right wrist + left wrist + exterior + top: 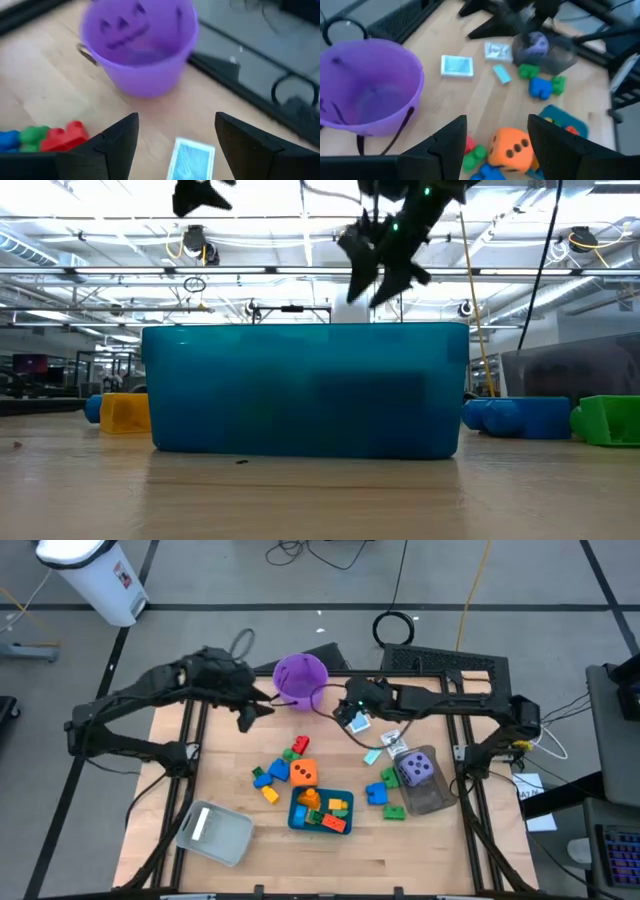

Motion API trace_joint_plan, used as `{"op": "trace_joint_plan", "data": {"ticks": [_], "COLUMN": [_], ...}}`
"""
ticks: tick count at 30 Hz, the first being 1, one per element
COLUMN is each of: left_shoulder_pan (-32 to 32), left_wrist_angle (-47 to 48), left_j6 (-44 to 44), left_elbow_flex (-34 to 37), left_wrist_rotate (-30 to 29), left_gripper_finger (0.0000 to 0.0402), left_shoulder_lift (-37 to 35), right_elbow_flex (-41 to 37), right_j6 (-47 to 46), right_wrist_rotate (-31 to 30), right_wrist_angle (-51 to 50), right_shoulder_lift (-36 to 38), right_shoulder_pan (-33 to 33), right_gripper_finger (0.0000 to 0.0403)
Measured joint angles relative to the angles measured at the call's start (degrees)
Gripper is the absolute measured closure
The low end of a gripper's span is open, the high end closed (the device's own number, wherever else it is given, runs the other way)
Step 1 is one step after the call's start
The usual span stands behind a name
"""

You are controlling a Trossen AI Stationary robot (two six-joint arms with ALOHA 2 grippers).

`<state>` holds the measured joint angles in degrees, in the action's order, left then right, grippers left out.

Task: Pick & Place Toys
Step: Put the blue deck of cards into the gray bin

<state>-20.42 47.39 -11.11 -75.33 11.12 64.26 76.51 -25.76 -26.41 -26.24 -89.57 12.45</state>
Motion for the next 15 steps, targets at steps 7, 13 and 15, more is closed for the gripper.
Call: {"op": "trace_joint_plan", "data": {"ticks": [7, 13, 15], "left_shoulder_pan": [3.98, 8.41, 9.53], "left_wrist_angle": [-0.96, -0.97, -1.04], "left_j6": [-5.79, -8.11, -9.09], "left_elbow_flex": [-0.11, -0.11, -0.11], "left_wrist_rotate": [-0.21, -5.88, -8.39], "left_gripper_finger": [0.0183, 0.0183, 0.0183], "left_shoulder_lift": [-4.43, -5.11, -5.1], "right_elbow_flex": [-0.02, 0.03, -0.47], "right_j6": [-4.0, -0.71, 1.0], "right_wrist_rotate": [9.99, 16.51, 17.83], "right_wrist_angle": [-2.94, -2.65, -3.37], "right_shoulder_lift": [-4.3, -6.94, -7.37], "right_shoulder_pan": [5.99, 9.77, 10.83], "right_gripper_finger": [0.0144, 0.0119, 0.0109]}}
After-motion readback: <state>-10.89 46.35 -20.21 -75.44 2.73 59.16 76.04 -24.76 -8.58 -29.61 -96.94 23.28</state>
